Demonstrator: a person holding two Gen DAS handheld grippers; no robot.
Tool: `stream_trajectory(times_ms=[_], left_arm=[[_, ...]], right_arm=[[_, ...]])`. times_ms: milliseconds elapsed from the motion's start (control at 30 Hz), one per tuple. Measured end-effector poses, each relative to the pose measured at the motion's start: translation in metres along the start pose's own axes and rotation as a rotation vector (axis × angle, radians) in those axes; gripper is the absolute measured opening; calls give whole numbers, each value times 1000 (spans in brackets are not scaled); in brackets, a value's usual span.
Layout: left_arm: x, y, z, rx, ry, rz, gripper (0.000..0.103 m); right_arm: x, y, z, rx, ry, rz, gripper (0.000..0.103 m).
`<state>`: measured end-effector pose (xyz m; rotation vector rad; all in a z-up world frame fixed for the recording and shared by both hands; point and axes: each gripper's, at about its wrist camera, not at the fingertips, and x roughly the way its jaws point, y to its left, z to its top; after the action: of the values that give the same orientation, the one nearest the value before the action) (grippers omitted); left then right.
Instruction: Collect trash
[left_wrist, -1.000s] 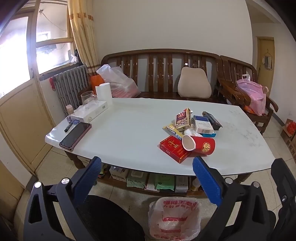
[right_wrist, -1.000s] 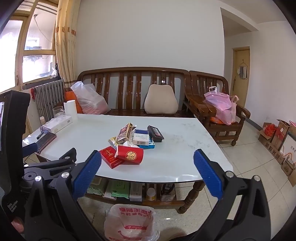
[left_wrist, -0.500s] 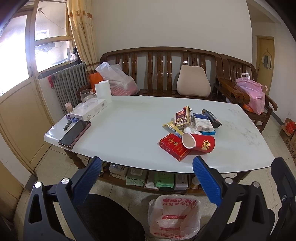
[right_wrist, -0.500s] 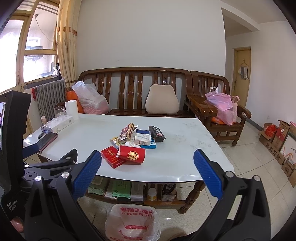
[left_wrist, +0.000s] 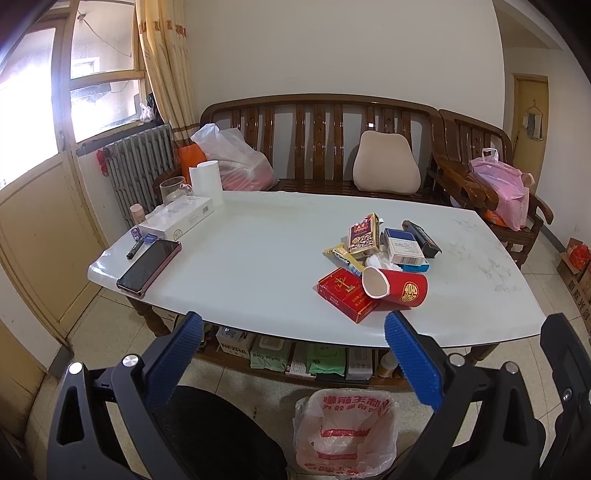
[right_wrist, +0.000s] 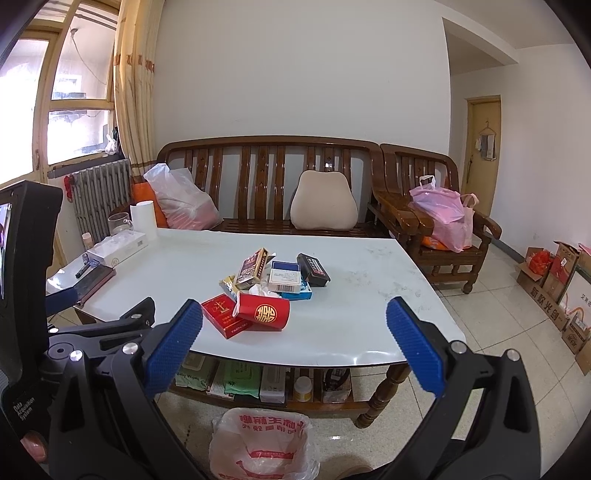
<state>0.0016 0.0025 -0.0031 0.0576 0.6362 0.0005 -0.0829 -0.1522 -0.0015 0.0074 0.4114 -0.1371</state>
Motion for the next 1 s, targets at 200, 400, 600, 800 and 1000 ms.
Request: stream_trajectory(times_ms=[200, 400, 600, 800, 1000], left_arm=[[0, 0, 0, -1, -1, 1, 97], [0, 0, 1, 0, -3, 4, 97], [-2, 1, 3, -4, -12, 1, 97], [-8, 1, 5, -4, -17, 2, 97], [-9, 0, 6, -3, -19, 2, 97]], right_arm=[[-1, 0, 2, -2, -2, -2, 98], [-1, 0, 3, -3, -2, -2, 98], [-1, 1, 3, -5, -1, -9, 98], [-2, 2, 6, -5, -2, -4, 98], [-2, 2, 6, -3, -2, -5, 98]])
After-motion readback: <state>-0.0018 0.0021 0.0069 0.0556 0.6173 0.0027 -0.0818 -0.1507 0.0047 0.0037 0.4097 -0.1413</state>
